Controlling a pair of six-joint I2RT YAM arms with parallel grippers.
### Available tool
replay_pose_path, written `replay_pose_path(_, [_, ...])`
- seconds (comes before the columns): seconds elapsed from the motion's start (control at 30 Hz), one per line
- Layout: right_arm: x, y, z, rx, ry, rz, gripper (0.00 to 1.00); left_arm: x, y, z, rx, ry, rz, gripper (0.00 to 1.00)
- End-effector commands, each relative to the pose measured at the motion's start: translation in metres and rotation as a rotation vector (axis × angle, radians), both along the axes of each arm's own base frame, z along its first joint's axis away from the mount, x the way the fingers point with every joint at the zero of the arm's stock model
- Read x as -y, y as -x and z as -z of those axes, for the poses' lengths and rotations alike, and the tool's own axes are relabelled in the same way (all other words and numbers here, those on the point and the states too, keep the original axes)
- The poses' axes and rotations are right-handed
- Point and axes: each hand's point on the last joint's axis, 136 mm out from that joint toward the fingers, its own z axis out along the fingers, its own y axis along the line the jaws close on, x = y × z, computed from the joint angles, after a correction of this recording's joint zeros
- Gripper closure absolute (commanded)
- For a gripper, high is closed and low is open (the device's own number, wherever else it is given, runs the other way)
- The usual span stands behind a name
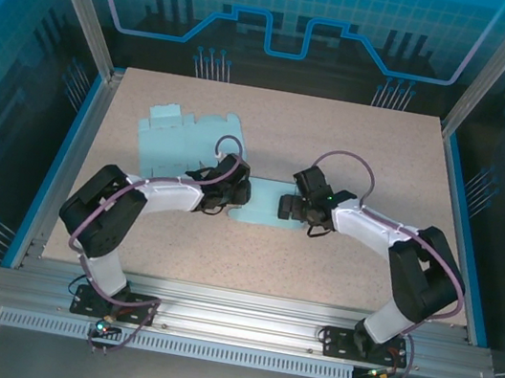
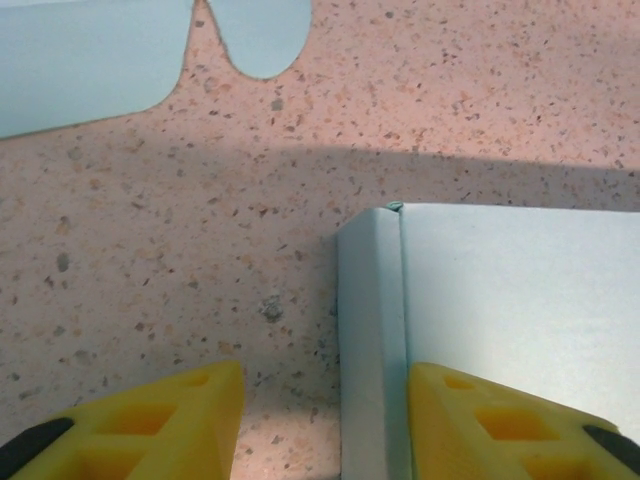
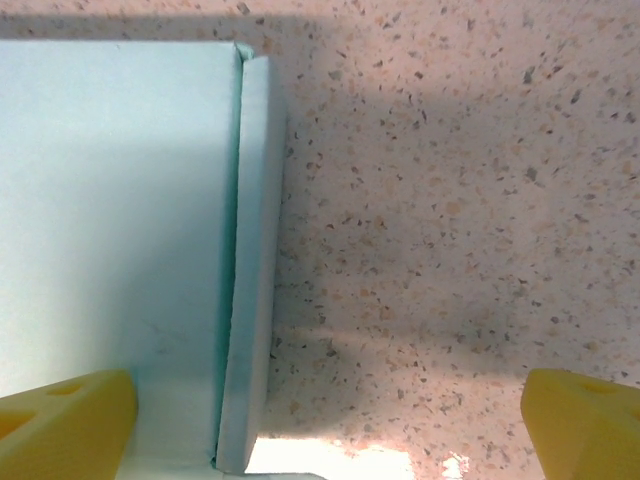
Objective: Fold the paper box
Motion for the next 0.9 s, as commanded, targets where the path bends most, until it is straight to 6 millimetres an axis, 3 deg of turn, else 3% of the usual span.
replay_pose_path(0.0, [0.003, 0.006, 0.023, -0.058, -0.001, 0.001, 0.0, -0.005, 0.016, 0.032, -0.115, -0.037, 0.015, 0.54])
replay_pose_path(0.17, [0.003, 0.019, 0.026, -0.084, -0.01, -0.007, 0.0, 0.003, 0.024, 0.038, -0.145, -0.001, 0.047, 0.59])
replay_pose_path(0.3, [0.002, 0.034, 0.019, -0.072, 0.008, -0.046, 0.0, 0.006, 0.031, 0.03, -0.136, 0.052, 0.067, 0.6])
replay_pose_path(0.47, [-0.001, 0.049, -0.017, 0.029, 0.138, -0.133, 0.0, 0.01, 0.037, 0.0, -0.084, 0.113, 0.102, 0.58])
replay_pose_path(0.5, [0.002, 0.054, -0.022, 0.049, 0.18, -0.151, 0.0, 0.01, 0.037, -0.007, -0.069, 0.12, 0.102, 0.56])
replay_pose_path(0.57, [-0.01, 0.055, -0.054, 0.144, 0.239, -0.21, 0.0, 0.006, 0.039, -0.024, -0.029, 0.134, 0.093, 0.49])
replay_pose_path(0.67, [-0.022, 0.065, -0.076, 0.233, 0.334, -0.31, 0.0, -0.004, 0.043, -0.047, 0.033, 0.151, 0.066, 0.38])
replay_pose_path(0.87, [-0.046, 0.085, -0.08, 0.342, 0.578, -0.489, 0.01, -0.047, 0.061, -0.087, 0.15, 0.155, -0.059, 0.11])
